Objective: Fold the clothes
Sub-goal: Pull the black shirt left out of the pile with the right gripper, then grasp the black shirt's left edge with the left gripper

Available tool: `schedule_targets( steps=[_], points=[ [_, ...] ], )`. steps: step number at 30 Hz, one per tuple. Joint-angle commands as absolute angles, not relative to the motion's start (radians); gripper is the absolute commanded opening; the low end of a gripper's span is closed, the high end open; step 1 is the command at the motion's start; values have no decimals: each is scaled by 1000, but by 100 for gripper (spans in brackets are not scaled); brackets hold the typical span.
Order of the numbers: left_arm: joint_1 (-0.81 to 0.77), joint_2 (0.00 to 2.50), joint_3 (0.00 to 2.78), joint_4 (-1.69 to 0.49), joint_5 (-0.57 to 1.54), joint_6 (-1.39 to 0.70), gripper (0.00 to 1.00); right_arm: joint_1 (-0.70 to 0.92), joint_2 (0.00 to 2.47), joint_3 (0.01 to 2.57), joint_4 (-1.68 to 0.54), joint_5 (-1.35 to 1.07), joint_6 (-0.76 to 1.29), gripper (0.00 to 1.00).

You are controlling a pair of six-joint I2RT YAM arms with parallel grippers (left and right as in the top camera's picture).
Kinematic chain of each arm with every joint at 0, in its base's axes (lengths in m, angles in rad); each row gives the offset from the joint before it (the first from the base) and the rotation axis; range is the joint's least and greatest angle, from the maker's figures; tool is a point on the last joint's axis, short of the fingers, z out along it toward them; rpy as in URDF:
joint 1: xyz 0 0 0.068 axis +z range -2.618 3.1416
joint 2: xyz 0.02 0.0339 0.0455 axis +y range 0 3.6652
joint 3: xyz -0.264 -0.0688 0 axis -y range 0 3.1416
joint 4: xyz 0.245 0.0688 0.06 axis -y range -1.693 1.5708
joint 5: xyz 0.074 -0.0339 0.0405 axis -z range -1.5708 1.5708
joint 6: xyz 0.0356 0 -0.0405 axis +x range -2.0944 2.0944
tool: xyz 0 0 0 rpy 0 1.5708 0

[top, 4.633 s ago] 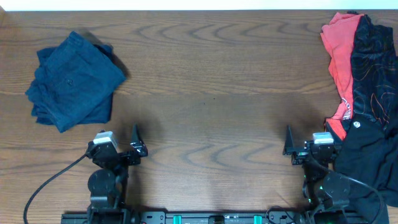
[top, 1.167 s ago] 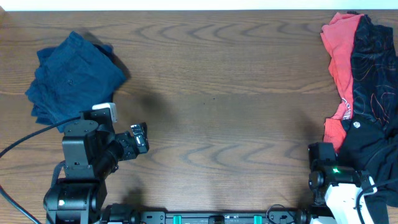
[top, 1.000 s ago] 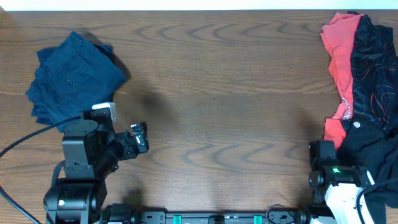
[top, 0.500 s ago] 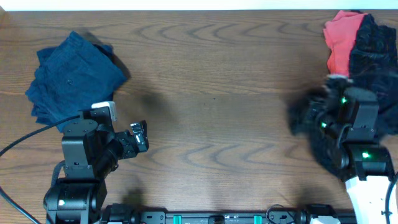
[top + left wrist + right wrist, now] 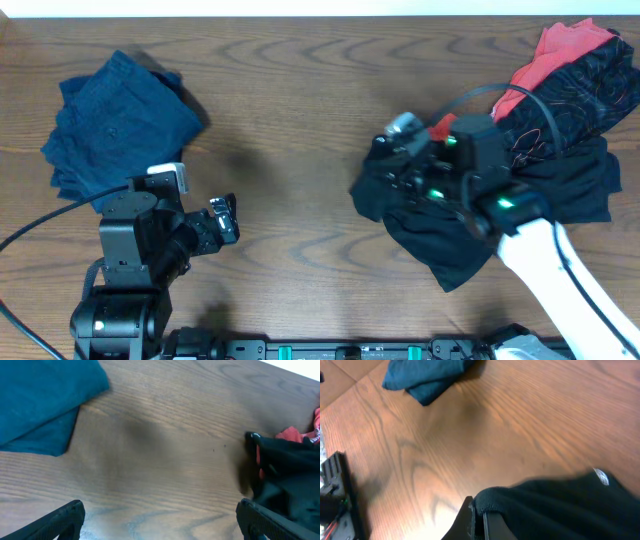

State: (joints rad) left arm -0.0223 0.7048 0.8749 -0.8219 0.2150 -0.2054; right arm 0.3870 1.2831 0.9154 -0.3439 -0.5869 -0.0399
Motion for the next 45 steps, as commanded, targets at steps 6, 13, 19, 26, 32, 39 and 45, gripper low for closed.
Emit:
schedule_targets(
  steps=[6, 13, 19, 26, 32, 39, 45],
  points=[
    [-18, 704, 894, -820, 224, -204, 98, 522, 1528, 928, 114, -572, 184, 1],
    [-18, 704, 894, -820, 224, -204, 98, 591, 1655, 928, 329, -486, 230, 24],
    [-18, 704, 894, -810, 224, -204, 98, 540, 1605, 928, 224, -340, 251, 99],
    [-18, 719, 893, -764, 224, -204, 98, 398, 1406, 928, -145, 13, 375, 99],
    [-19, 833, 891, -756, 276, -204, 98, 227, 1272, 928, -463, 169, 393, 99],
    [-19, 1086, 891, -702, 434, -205, 98, 30, 1280, 928, -587, 114, 365, 99],
    [-25, 1327, 891, -629, 569, -229, 98, -13, 1281, 928, -557, 13, 325, 99]
  ],
)
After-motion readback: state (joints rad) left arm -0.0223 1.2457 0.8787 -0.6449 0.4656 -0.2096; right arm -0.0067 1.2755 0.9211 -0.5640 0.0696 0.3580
